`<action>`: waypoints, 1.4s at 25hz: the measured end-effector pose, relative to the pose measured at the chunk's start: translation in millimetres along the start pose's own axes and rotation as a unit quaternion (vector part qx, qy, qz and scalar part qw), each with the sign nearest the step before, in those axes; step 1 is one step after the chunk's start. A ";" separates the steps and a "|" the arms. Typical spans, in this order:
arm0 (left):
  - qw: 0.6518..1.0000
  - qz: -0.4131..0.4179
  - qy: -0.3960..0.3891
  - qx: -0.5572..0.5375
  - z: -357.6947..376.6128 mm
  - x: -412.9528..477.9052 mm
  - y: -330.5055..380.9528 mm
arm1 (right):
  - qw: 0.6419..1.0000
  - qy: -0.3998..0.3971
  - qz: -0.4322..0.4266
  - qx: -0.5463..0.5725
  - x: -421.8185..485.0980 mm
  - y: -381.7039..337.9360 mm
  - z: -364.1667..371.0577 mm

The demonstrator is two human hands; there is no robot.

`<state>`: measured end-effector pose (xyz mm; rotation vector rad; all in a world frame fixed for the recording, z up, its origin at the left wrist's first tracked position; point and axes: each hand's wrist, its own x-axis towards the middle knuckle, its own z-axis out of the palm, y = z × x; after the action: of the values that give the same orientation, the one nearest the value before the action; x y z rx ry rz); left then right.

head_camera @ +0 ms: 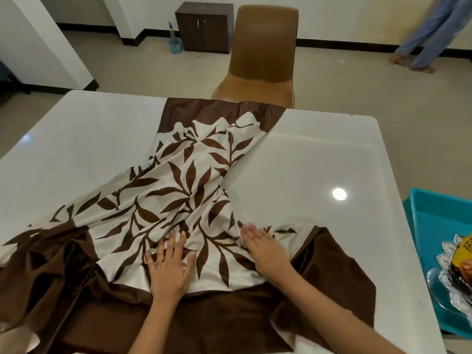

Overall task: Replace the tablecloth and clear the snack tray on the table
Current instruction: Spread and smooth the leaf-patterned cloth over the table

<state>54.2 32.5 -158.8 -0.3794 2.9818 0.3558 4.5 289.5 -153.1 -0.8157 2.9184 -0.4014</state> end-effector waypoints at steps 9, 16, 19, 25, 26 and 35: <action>0.997 0.003 0.040 -0.065 3.6 13.6 30.4 | 0.983 0.065 0.033 0.170 6.6 -29.9 -17.5; 0.989 -0.144 -0.006 -0.010 1.1 22.5 2.5 | 0.998 0.006 -0.018 -0.057 24.4 26.0 11.7; 0.989 -0.146 0.005 0.030 -17.2 18.1 11.3 | 0.997 0.019 0.057 -0.058 11.8 59.4 2.5; 0.968 0.069 0.226 -0.084 -76.9 75.1 44.8 | 0.985 0.124 0.122 0.006 21.1 54.4 -21.1; 0.970 0.102 0.194 -0.107 -79.7 98.5 45.5 | 0.984 0.134 0.106 0.044 44.8 43.4 -25.8; 0.995 -0.093 -0.034 0.003 -40.7 189.4 -33.7 | 0.998 0.040 0.054 -0.005 106.1 41.1 17.0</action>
<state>-122.7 -53.2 -153.7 -0.6242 2.8508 0.3346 -104.0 264.4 -181.8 -0.6527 3.0232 -0.4212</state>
